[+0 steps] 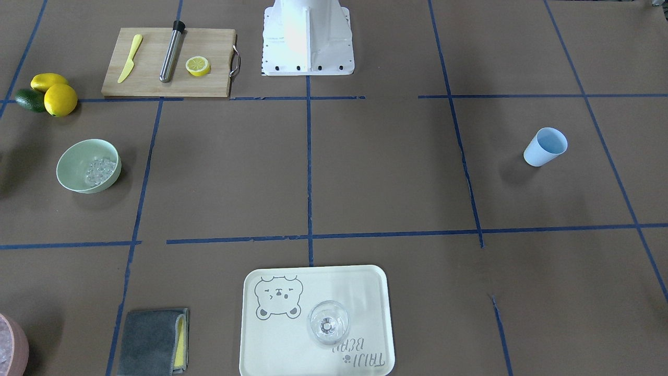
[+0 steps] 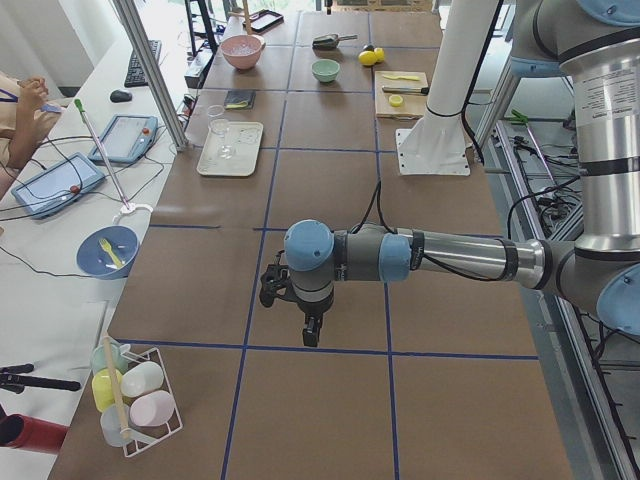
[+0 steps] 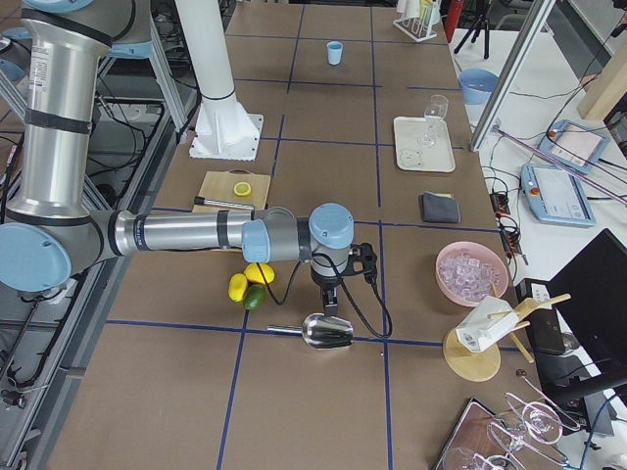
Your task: Pour ice into bowl
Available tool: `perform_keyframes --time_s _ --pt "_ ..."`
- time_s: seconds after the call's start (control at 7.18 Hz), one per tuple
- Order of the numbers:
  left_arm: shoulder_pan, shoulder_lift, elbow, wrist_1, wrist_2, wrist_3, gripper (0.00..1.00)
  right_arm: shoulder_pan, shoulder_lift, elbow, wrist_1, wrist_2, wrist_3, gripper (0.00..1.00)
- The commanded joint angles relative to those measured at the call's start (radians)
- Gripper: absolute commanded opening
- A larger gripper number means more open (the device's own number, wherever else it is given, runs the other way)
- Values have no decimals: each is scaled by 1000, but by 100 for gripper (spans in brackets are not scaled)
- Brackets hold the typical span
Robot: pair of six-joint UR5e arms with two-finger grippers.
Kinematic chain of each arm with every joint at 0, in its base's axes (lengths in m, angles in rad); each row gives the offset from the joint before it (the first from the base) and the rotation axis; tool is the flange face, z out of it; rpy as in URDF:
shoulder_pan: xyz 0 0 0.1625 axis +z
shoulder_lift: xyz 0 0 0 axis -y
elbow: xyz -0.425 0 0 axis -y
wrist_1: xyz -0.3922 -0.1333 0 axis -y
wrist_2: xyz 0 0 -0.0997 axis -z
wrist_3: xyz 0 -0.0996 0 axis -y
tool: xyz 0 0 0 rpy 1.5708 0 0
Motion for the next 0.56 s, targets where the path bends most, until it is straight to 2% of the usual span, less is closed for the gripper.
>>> perform_keyframes --time_s 0.0,0.42 --pt "-4 26 -14 2 0 4 100 0 -2 0 0 2 1 100" --pt "-5 10 2 6 0 3 100 0 -2 -2 -1 2 1 100"
